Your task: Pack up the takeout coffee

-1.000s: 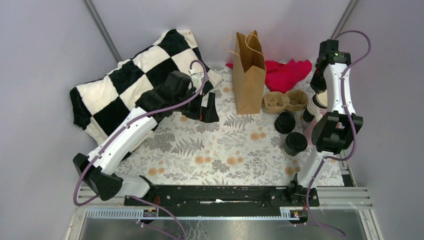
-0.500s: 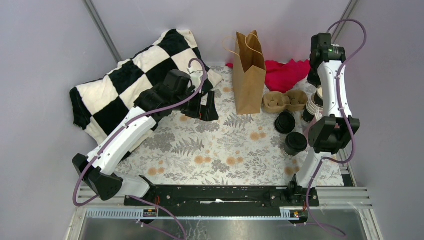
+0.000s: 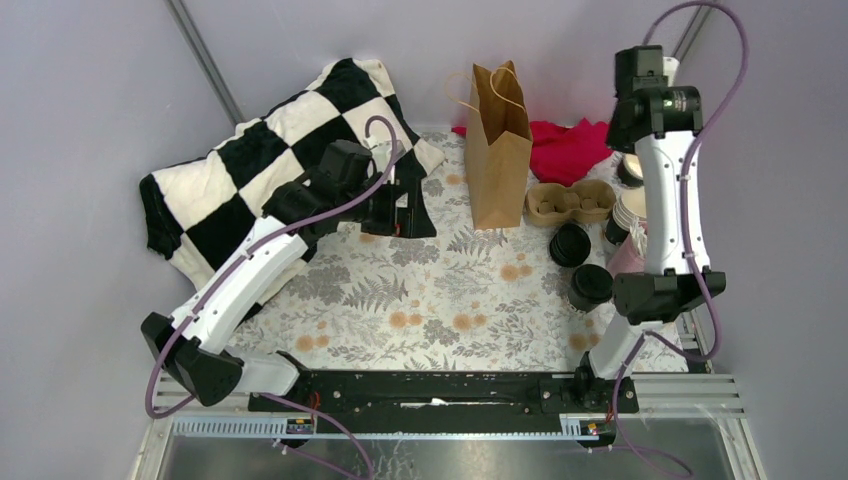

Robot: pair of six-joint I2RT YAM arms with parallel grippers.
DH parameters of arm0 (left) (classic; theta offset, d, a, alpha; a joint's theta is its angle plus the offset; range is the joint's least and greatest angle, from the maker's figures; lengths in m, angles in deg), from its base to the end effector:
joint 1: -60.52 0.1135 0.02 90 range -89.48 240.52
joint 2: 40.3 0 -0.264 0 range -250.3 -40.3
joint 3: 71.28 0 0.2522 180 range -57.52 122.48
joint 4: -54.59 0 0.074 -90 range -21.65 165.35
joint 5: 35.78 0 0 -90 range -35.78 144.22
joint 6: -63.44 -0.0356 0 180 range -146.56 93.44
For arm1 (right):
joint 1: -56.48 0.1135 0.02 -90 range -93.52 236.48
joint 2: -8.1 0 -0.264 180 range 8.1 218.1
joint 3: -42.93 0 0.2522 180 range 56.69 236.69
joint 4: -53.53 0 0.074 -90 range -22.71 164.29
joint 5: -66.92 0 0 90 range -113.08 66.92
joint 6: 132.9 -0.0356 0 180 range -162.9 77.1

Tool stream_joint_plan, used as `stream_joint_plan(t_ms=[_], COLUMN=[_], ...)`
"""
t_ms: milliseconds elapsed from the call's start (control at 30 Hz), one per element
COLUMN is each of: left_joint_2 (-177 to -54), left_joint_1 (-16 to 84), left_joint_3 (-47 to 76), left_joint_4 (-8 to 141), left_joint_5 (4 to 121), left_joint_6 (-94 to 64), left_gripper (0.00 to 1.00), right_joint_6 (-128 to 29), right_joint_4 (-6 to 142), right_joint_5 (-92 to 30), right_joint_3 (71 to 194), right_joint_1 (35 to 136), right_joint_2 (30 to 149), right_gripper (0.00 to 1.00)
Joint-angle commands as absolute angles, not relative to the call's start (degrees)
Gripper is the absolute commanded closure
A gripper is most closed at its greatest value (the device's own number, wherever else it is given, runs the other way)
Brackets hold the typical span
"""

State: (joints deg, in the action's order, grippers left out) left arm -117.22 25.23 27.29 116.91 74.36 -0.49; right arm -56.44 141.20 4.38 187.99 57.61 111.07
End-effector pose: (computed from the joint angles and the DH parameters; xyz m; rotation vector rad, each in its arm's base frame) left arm 0.2183 -0.1695 0.3937 0.3894 2.3849 -0.9322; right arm 0.3406 -0.0097 0.4644 0.4733 2.2454 -0.4343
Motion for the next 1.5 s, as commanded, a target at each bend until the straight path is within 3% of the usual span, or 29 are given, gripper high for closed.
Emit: stream_joint_plan(t_ms=[0, 167, 400, 667, 1000, 1133, 1267, 1400, 1467], left_joint_2=[-112.4, -107.3, -100.6, -94.7, -90.8, -90.8, -91.4, -92.9, -93.6], left_joint_1=[26.2, 26.3, 26.4, 26.4, 26.4, 26.4, 26.4, 26.4, 26.3], left_joint_3=[24.7, 21.7, 20.6, 18.5, 17.5, 17.7, 17.5, 17.8, 17.6], left_joint_4=[111.8, 111.5, 113.0, 114.4, 115.3, 116.4, 116.6, 116.6, 116.5], left_joint_5=[77.3, 75.1, 72.7, 71.3, 71.9, 72.1, 72.5, 73.4, 73.6], left_joint_6=[4.8, 7.4, 10.8, 14.1, 17.4, 17.0, 16.6, 15.6, 15.5], left_gripper=[0.01, 0.01, 0.01, 0.01, 0.01, 0.01, 0.01, 0.01, 0.01], right_joint_6=[-57.0, -62.0, -68.9, -71.5, -76.4, -77.6, -78.7, -79.6, -77.7], right_joint_4=[142.6, 137.9, 127.5, 120.9, 121.3, 120.1, 126.4, 133.9, 134.8], right_joint_5=[1.2, -2.5, -4.1, -2.5, 3.1, 2.4, 3.3, 9.6, 12.0], right_joint_3=[186.1, 170.6, 148.3, 134.0, 127.2, 125.4, 131.8, 143.4, 144.6], right_joint_1=[71.1, 91.3, 108.4, 114.7, 118.1, 118.3, 118.3, 118.1, 115.5], right_joint_2=[105.2, 99.8, 95.6, 95.7, 96.4, 93.6, 91.6, 89.6, 88.0], right_gripper=[1.0, 1.0, 1.0, 1.0, 0.99, 0.82, 0.53, 0.38, 0.35])
